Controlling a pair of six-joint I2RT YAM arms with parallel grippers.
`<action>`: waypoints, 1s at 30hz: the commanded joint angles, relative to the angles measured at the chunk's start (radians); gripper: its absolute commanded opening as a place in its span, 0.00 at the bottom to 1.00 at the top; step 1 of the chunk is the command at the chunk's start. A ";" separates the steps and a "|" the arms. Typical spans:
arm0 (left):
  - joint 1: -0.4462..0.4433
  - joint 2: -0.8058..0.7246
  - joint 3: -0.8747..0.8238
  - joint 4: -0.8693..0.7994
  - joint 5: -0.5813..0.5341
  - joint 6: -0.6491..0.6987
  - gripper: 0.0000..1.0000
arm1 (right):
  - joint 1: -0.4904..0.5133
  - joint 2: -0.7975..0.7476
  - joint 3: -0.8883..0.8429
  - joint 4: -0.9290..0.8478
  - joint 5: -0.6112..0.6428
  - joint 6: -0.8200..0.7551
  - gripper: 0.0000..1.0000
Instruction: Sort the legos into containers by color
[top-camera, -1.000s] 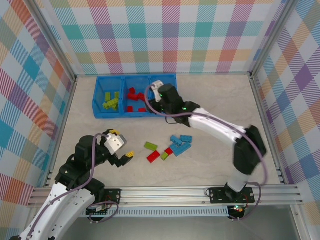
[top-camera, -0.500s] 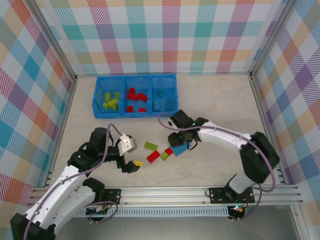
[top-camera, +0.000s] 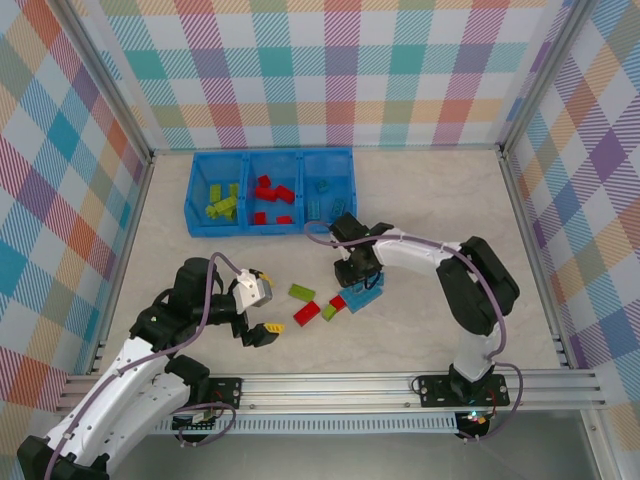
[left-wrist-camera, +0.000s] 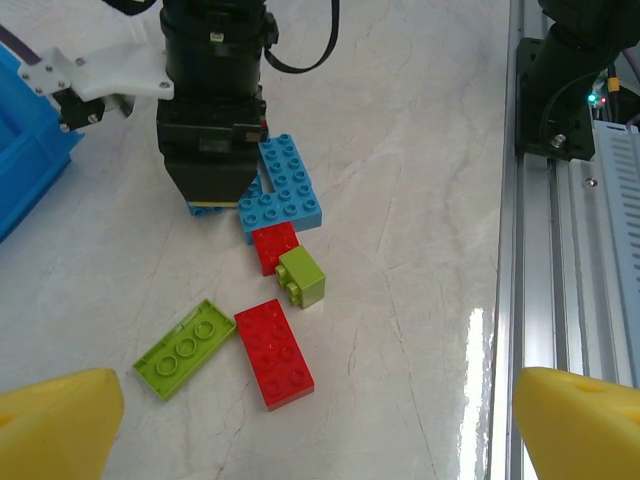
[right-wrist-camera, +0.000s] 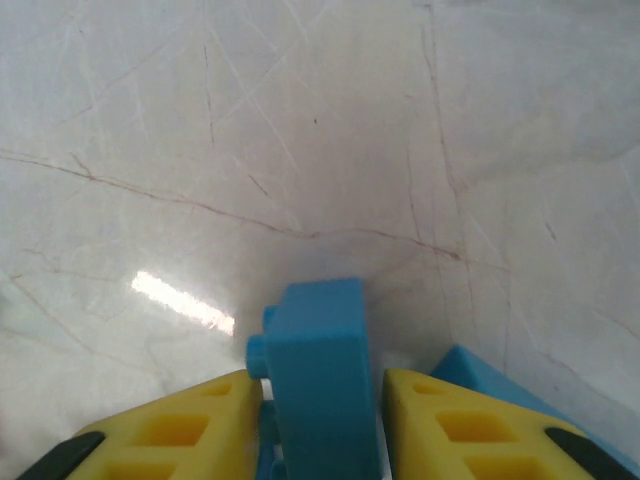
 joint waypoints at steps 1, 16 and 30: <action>-0.014 -0.003 0.007 0.007 0.000 0.026 1.00 | -0.001 0.026 0.031 -0.011 -0.004 -0.005 0.32; -0.015 -0.057 -0.030 0.102 -0.075 -0.046 1.00 | -0.001 -0.199 0.066 0.360 -0.011 0.104 0.20; -0.015 -0.243 -0.073 0.187 -0.570 -0.254 1.00 | -0.058 0.270 0.545 0.329 0.205 0.004 0.20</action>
